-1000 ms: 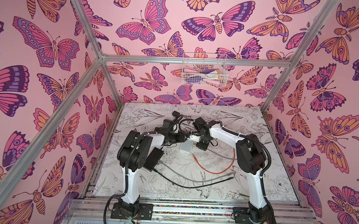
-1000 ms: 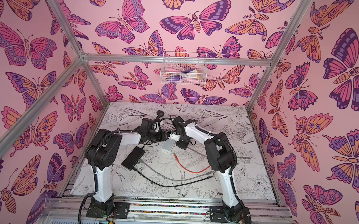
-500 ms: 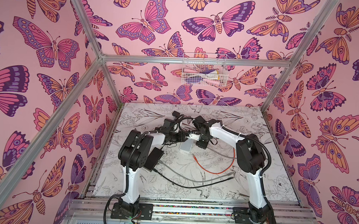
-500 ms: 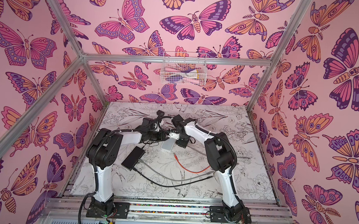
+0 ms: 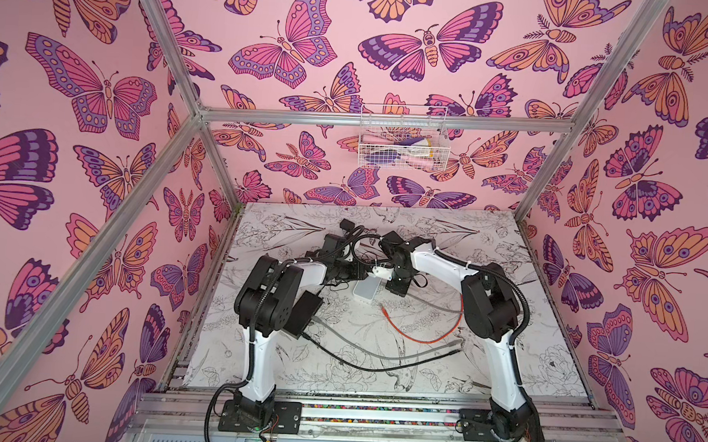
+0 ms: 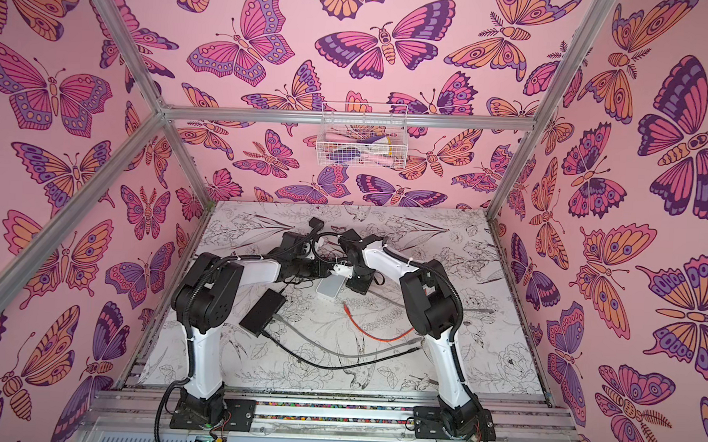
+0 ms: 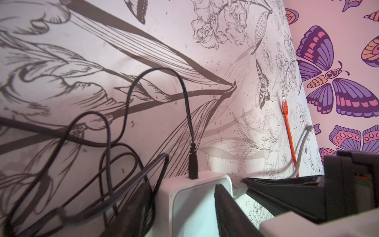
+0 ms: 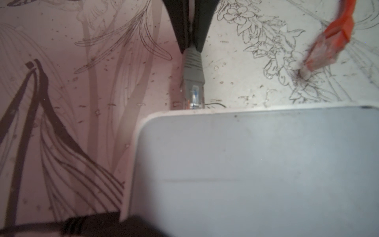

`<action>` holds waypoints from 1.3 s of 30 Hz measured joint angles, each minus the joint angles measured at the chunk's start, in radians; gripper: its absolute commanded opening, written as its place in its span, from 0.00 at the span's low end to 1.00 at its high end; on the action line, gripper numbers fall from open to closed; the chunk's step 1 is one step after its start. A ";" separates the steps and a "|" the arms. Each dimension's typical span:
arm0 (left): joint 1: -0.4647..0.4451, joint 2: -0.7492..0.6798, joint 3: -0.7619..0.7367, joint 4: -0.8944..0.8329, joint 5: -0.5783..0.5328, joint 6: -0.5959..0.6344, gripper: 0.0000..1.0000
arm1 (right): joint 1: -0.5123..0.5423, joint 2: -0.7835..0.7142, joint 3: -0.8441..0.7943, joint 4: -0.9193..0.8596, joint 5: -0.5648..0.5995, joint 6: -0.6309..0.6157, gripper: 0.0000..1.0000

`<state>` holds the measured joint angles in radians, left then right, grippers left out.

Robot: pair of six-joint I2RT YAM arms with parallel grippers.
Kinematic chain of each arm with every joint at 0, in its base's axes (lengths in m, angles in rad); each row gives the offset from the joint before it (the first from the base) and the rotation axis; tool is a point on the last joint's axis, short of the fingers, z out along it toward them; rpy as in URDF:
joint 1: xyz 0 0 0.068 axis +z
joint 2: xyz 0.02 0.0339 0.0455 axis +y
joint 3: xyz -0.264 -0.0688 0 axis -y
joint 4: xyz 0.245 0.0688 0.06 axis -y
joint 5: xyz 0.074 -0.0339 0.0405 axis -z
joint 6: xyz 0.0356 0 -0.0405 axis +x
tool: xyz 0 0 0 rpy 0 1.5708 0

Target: Insert the plug into the switch port

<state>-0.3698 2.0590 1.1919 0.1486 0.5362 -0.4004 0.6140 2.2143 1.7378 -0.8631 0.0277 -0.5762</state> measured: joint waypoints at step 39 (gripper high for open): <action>-0.014 -0.013 -0.037 0.044 -0.029 0.018 0.52 | -0.032 -0.008 -0.011 -0.005 -0.159 0.053 0.00</action>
<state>-0.3843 2.0457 1.1545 0.1928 0.5072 -0.3824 0.5819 2.2063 1.7271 -0.8677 -0.1314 -0.5228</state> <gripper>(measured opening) 0.524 0.065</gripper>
